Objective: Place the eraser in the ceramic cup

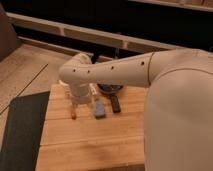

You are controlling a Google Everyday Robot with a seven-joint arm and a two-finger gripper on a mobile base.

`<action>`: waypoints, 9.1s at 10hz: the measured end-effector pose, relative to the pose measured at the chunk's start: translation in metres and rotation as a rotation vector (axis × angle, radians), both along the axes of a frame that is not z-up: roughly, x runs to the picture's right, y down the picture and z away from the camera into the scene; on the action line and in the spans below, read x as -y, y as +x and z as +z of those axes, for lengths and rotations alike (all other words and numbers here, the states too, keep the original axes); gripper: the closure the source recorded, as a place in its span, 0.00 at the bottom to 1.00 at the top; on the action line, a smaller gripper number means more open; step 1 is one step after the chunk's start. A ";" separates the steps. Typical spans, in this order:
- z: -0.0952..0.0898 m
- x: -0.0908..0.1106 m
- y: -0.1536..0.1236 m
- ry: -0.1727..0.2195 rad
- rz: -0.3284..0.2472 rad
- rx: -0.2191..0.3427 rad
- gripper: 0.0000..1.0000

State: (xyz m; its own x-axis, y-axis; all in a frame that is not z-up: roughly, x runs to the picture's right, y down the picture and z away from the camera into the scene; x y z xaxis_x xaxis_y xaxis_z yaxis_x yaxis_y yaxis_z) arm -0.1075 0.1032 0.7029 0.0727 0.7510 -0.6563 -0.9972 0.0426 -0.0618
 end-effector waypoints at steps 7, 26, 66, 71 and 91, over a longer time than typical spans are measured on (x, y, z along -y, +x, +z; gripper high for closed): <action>0.000 0.000 0.000 0.000 0.000 0.000 0.35; -0.008 0.105 0.021 0.349 -0.089 0.054 0.35; 0.230 0.016 0.172 0.162 0.154 0.016 0.35; 0.234 0.005 0.172 0.111 0.152 0.028 0.73; 0.091 0.220 0.070 0.514 -0.028 0.195 1.00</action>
State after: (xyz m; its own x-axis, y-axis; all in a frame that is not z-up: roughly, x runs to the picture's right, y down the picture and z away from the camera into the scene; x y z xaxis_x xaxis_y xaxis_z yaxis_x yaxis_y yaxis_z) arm -0.0374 -0.1172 0.7939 0.1812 0.9672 -0.1778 -0.9673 0.1427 -0.2096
